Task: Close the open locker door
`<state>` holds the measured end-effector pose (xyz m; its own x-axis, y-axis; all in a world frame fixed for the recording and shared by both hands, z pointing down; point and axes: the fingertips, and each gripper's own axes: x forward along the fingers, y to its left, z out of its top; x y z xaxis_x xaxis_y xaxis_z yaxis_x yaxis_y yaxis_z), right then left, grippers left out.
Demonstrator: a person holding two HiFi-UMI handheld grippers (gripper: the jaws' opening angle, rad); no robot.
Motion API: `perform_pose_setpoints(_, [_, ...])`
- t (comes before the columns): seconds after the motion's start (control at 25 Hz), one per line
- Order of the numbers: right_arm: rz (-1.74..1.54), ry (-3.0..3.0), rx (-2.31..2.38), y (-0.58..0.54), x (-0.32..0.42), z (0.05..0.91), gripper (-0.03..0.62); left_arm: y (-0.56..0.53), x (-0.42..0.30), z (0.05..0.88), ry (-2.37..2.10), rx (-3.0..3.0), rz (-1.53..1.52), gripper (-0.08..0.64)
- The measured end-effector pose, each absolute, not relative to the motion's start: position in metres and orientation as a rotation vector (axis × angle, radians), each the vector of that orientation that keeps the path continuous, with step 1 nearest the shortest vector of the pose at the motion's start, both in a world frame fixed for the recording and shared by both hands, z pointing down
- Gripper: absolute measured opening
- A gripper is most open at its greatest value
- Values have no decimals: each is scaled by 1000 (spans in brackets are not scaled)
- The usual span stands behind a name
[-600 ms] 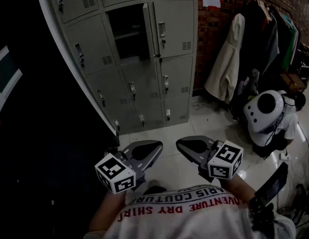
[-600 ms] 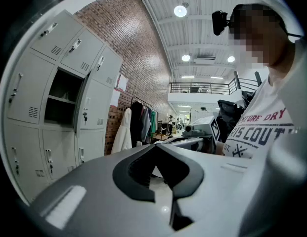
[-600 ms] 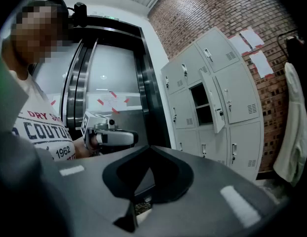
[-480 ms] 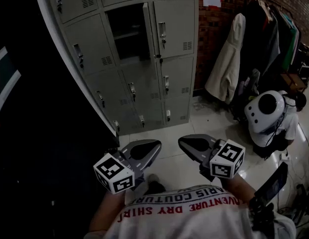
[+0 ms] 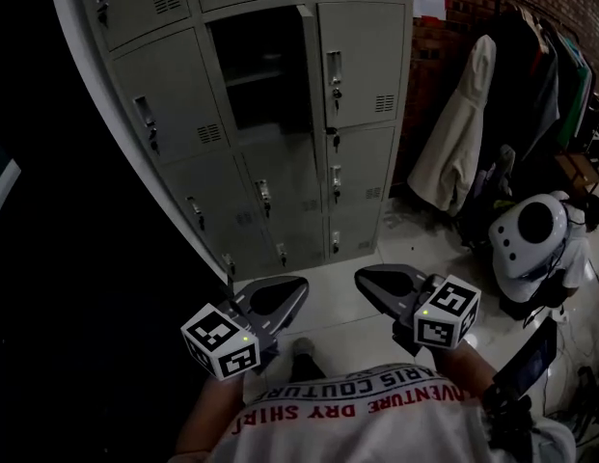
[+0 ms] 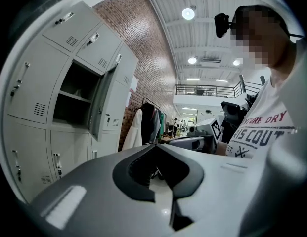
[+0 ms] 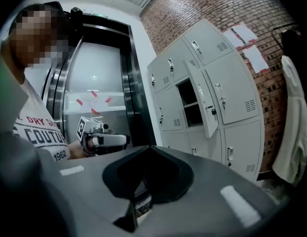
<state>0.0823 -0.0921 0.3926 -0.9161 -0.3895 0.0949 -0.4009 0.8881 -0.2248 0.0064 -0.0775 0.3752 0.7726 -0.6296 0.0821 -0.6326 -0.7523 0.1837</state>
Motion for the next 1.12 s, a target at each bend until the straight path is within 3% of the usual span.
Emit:
perform_pose_setpoints(0.32, [367,-2975,707,-199,32,382,-2,-185,-54,367,-947,2768,10,5])
perform_pose_setpoints(0.8, [-7,-2894,1092,-357,52,302,-11,-268,-97,343,-910,2816,59,5])
perform_pose_setpoints(1.12, [-89,-2894,1155,-408,41,282,-18,-293,-105,350,-857,2823,71,5])
